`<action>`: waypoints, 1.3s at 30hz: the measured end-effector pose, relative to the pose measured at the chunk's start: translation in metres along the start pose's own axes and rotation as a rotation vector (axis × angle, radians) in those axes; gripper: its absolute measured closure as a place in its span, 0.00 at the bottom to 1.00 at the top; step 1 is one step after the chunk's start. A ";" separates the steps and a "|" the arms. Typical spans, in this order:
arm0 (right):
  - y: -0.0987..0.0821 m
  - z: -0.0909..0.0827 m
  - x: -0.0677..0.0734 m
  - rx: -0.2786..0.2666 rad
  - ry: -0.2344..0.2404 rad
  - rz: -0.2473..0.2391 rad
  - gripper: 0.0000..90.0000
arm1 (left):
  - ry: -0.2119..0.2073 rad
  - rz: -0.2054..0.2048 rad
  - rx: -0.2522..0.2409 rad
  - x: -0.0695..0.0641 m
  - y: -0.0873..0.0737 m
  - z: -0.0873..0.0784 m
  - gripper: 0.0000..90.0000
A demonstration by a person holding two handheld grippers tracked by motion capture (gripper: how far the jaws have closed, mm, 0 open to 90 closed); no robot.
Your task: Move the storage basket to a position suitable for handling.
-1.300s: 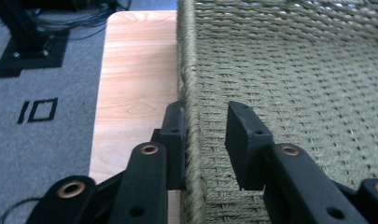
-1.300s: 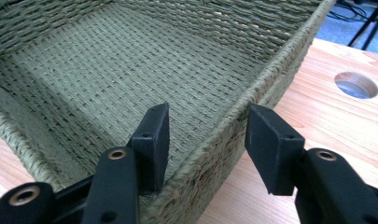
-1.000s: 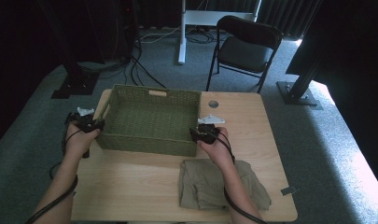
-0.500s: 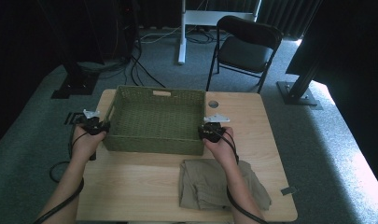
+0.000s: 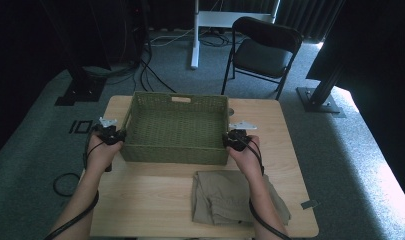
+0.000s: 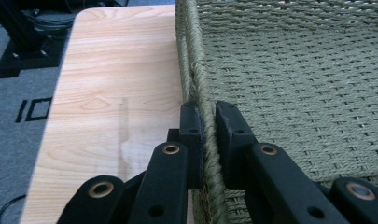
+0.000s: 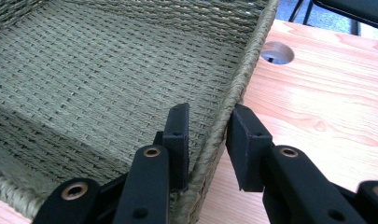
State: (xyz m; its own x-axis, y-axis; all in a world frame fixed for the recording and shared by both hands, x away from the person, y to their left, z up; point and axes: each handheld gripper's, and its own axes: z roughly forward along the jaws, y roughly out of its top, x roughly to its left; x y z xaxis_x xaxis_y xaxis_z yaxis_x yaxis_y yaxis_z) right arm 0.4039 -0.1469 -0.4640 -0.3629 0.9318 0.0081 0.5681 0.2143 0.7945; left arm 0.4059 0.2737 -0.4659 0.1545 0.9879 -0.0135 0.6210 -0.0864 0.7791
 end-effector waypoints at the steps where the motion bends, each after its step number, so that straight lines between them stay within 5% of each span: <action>1: 0.000 0.000 -0.002 0.002 -0.003 0.000 0.78 | -0.003 0.005 0.004 -0.002 0.001 0.000 0.92; 10: -0.003 -0.005 -0.023 0.005 -0.028 0.028 0.79 | -0.022 -0.012 0.003 -0.021 0.006 0.008 0.92; 26: -0.011 -0.016 -0.058 0.013 -0.089 0.066 0.83 | -0.058 0.043 0.007 -0.063 0.012 0.019 0.92; 39: -0.018 -0.025 -0.091 0.017 -0.132 0.091 0.85 | -0.110 0.050 0.008 -0.096 0.017 0.026 0.92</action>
State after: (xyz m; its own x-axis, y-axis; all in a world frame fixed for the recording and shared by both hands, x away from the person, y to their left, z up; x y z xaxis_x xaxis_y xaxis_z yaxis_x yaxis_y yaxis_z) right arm 0.4081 -0.2428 -0.4637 -0.2096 0.9778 -0.0010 0.6073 0.1310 0.7836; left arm 0.4219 0.1740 -0.4681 0.2684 0.9623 -0.0437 0.6165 -0.1368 0.7754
